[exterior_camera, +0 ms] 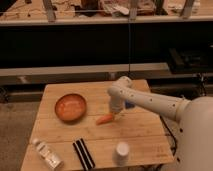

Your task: Place the pepper in the ceramic bowl

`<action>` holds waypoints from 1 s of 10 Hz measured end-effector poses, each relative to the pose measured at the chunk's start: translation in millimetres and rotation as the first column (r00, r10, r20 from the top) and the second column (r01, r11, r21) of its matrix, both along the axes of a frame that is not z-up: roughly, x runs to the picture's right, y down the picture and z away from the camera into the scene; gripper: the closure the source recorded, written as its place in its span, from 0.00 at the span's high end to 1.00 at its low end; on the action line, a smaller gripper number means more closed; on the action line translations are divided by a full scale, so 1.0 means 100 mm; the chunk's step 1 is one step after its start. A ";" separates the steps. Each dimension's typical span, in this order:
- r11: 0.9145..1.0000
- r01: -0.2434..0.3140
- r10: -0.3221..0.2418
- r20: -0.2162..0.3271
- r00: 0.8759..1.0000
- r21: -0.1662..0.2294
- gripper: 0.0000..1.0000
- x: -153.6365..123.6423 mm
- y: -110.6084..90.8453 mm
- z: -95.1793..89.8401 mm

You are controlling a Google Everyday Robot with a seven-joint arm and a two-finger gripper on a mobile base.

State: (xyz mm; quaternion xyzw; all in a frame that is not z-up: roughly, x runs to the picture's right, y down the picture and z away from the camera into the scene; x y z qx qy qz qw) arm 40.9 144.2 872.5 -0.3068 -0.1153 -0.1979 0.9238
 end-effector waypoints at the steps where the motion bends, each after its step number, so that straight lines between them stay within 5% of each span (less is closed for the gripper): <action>1: 1.000 0.009 -0.009 -0.001 1.000 0.000 0.00 -0.03 -0.02 -0.01; 4: 0.999 0.035 -0.035 0.008 0.999 0.000 0.00 -0.06 -0.03 -0.04; 7: 0.998 0.060 -0.060 0.038 0.997 0.009 0.00 -0.50 -0.12 -0.11; 10: 0.997 0.081 -0.082 0.047 0.996 0.008 0.00 -0.59 -0.18 -0.17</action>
